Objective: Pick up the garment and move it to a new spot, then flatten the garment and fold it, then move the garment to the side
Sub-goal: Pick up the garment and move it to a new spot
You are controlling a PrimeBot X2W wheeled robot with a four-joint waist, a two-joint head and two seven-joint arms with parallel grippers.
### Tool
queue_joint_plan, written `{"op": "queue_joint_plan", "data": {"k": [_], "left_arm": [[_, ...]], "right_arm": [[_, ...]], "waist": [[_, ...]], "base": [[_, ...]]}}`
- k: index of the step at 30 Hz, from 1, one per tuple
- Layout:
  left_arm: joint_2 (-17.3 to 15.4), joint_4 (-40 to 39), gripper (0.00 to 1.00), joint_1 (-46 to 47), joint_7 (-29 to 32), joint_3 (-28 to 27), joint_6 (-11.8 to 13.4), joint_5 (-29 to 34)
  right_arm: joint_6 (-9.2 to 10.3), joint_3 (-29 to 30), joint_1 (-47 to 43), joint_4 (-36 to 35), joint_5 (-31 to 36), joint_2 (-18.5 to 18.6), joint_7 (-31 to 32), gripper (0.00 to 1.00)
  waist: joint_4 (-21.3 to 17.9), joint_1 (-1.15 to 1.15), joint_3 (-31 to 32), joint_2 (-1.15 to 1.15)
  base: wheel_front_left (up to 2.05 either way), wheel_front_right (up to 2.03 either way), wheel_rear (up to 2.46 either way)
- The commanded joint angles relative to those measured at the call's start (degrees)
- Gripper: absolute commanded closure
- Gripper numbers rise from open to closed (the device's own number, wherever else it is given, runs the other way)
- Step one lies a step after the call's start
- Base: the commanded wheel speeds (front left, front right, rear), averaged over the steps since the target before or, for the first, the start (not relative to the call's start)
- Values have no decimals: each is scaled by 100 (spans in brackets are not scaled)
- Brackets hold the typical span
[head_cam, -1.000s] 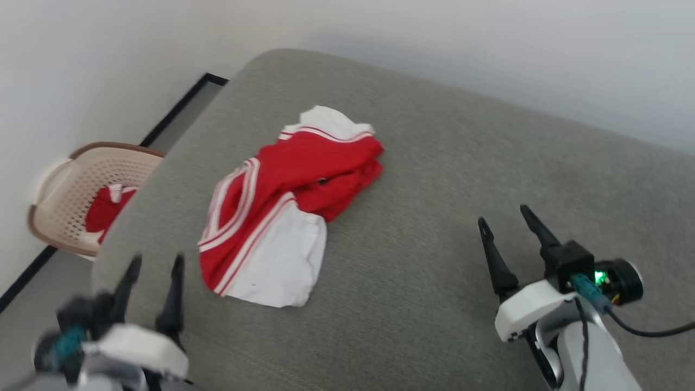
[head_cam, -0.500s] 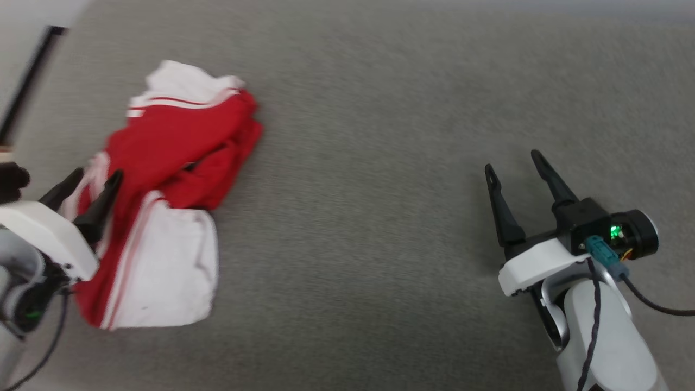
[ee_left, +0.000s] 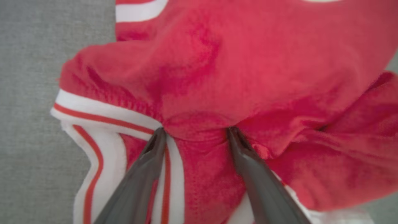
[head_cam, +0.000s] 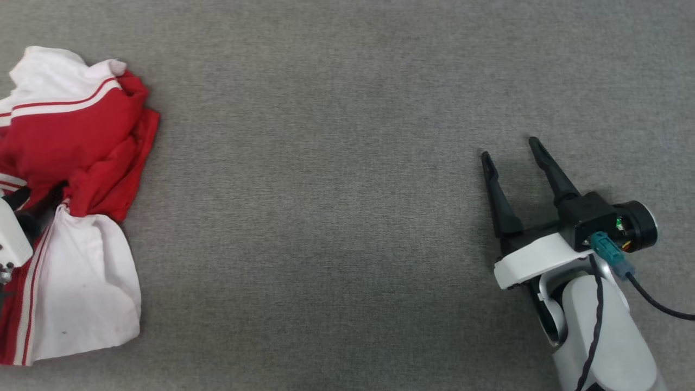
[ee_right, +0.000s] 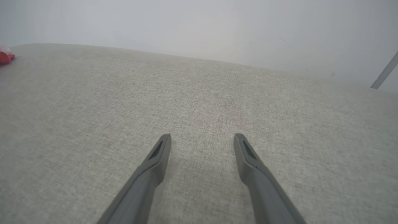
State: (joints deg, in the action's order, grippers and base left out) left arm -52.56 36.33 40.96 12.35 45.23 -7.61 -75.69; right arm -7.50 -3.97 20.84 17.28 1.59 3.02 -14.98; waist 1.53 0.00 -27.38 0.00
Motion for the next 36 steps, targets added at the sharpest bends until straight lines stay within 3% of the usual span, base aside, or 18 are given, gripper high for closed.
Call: {"op": "queue_joint_plan", "data": {"k": [1, 2, 3, 5, 13, 19, 28, 32, 36], "left_arm": [[378, 107, 43, -195, 237, 360, 22, -124], [394, 125, 58, -178, 244, 428, 22, -133], [404, 109, 100, -169, 239, 506, 19, -150], [364, 147, 100, -8, 105, 533, 19, -194], [17, 226, 100, 608, -1699, 706, 19, 425], [-94, -728, 100, 1203, -2166, 1353, 18, 726], [92, -2621, 100, 2286, -1958, 2499, 18, 890], [310, -3241, 100, 2571, -1668, 2738, 18, 758], [301, -3423, 100, 2565, -1363, 2795, 19, 915]], "right_arm": [[2, -36, 14, 0, -15, -9, -28, 0], [2, -60, 19, -1, -32, -9, -28, 0], [2, -77, 19, -13, -55, -10, -28, 0], [2, -103, 16, -19, -85, -10, -28, 0], [2, -182, -157, 60, -402, -8, -28, 0], [2, -257, -301, 60, -802, -4, -28, 0], [2, -215, -414, -145, -1255, -8, -28, 0], [1, -213, -392, -303, -1517, -9, -28, 0], [2, -232, -395, -397, -1745, -8, -28, 0]], "waist": [[-60, 0, -22, 0], [-77, 0, -2, 0], [-90, 0, 26, 0], [-118, 0, 89, 0], [-191, 0, 560, 0], [-440, 0, 905, 0], [-1111, 0, 807, 0], [-1534, 0, 569, 0], [-1915, 0, 375, 0]], "base": [[0, 0, 0], [0, 0, 0], [0, 0, 0], [0, 0, 0], [0, 0, 0], [0, 0, 0], [0, 0, 0], [0, 0, 0], [0, 0, 0]]}}
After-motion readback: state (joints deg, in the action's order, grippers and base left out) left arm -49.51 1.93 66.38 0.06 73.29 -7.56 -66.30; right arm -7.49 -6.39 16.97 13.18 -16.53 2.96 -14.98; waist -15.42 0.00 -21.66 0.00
